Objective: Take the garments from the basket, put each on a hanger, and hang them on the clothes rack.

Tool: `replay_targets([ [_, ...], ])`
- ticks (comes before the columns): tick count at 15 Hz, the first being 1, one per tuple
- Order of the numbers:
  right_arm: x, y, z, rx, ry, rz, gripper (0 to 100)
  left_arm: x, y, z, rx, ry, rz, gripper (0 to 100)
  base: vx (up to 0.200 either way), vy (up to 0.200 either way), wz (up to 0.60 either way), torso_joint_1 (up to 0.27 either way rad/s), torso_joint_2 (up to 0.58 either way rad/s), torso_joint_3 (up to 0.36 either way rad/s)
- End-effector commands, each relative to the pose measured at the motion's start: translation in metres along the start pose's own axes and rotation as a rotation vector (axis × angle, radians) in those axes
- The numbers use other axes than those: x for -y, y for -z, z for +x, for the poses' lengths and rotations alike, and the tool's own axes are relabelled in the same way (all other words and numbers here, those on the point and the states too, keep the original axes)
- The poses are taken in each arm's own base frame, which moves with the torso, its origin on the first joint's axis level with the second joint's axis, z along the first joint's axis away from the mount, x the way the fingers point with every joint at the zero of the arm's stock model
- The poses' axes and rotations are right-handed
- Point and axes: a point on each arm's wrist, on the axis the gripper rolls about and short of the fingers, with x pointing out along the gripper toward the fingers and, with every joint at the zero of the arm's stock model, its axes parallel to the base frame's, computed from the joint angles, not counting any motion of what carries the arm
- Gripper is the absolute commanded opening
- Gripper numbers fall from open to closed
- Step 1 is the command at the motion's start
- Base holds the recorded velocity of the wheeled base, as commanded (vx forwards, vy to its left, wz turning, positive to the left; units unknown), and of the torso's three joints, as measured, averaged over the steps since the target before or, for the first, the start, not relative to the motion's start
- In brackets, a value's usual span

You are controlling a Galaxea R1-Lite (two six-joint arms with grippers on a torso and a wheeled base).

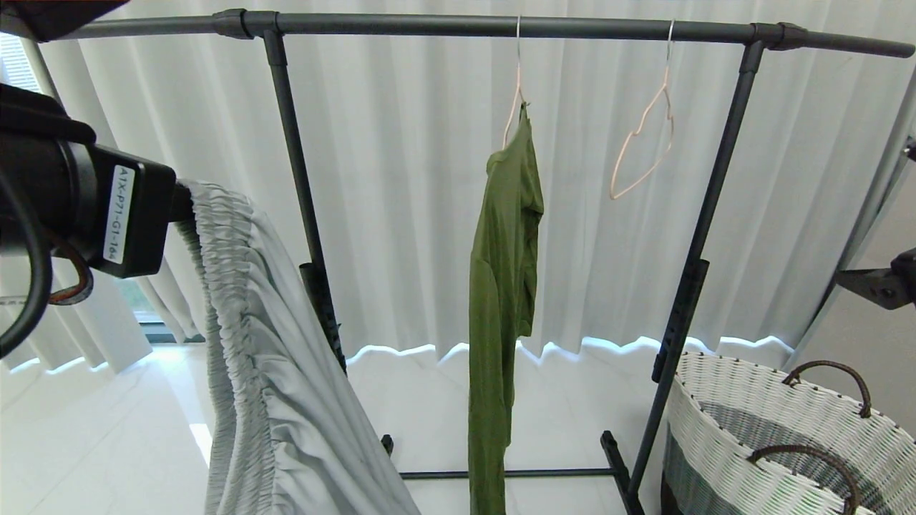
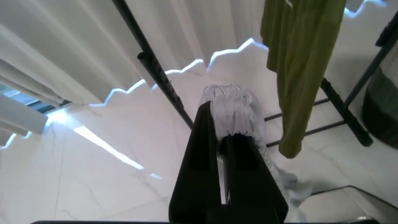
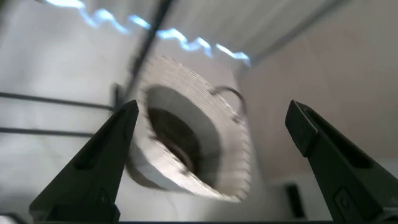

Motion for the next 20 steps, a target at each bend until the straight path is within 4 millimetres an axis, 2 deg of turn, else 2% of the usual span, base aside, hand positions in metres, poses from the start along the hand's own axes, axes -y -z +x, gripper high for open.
replay_targets([
  [1,0.0003,0.0034,-0.0008,0.011,-0.027,0.006,100,-0.0018,0.0016,0.0014,0.001,-0.012,-0.008,0,0.000,0.000,0.00,0.000,0.00,0.000],
  [6,0.0008,0.0056,0.0022,0.002,-0.035,0.025,100,-0.0003,0.0075,0.0041,-0.017,-0.011,0.001,0,0.000,0.000,0.00,0.067,-0.32,-0.243],
  [13,0.0016,0.0068,0.0031,0.000,-0.057,0.073,100,0.0022,0.0103,0.0089,0.001,-0.010,-0.008,0,0.000,0.000,0.00,0.152,-0.46,-0.316],
  [19,0.0005,0.0076,0.0046,-0.006,-0.063,0.070,100,0.0016,0.0110,0.0072,0.004,-0.009,-0.009,0,0.000,0.000,0.60,0.194,-0.49,-0.301],
  [20,0.0007,0.0073,0.0044,-0.004,-0.063,0.071,100,0.0015,0.0108,0.0070,0.006,-0.009,-0.010,0,0.000,0.000,0.00,0.203,-0.51,-0.310],
])
